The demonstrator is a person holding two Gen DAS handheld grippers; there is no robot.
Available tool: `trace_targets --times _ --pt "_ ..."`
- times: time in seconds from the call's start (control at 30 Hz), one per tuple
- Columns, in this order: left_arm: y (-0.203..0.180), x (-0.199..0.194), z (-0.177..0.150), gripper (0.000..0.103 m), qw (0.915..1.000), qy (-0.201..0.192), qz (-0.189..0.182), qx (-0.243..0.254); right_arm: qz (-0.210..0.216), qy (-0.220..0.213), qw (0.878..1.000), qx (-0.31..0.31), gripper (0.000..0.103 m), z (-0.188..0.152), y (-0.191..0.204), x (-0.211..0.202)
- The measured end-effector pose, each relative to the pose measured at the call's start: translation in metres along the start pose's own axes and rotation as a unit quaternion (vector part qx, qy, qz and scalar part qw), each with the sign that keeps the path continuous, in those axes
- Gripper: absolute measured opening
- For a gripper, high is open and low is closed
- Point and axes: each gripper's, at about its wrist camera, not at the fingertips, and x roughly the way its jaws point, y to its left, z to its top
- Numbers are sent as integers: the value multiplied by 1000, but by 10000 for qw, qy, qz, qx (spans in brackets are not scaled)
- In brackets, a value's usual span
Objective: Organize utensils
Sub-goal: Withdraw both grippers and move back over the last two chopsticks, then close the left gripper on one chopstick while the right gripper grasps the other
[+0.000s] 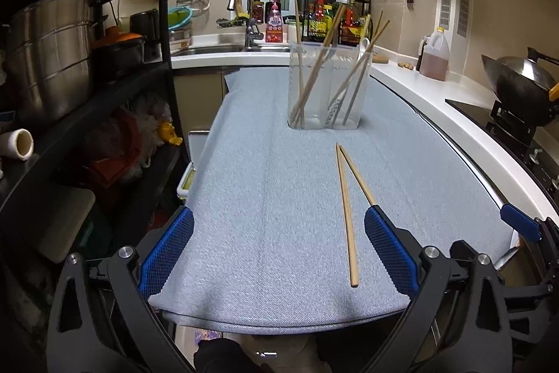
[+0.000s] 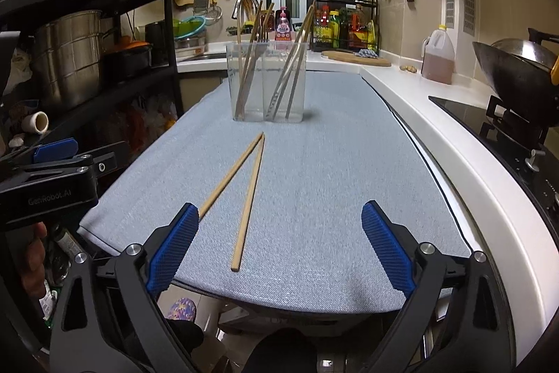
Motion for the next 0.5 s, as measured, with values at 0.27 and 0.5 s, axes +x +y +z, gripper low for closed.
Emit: trace_targets --times 0.27,0.5 --pt "-8 21 -22 95 9996 230 -90 111 0 165 9996 -228 91 -22 9 23" --pt "-4 35 -30 95 9991 423 -18 79 52 257 9992 -287 79 -38 14 46"
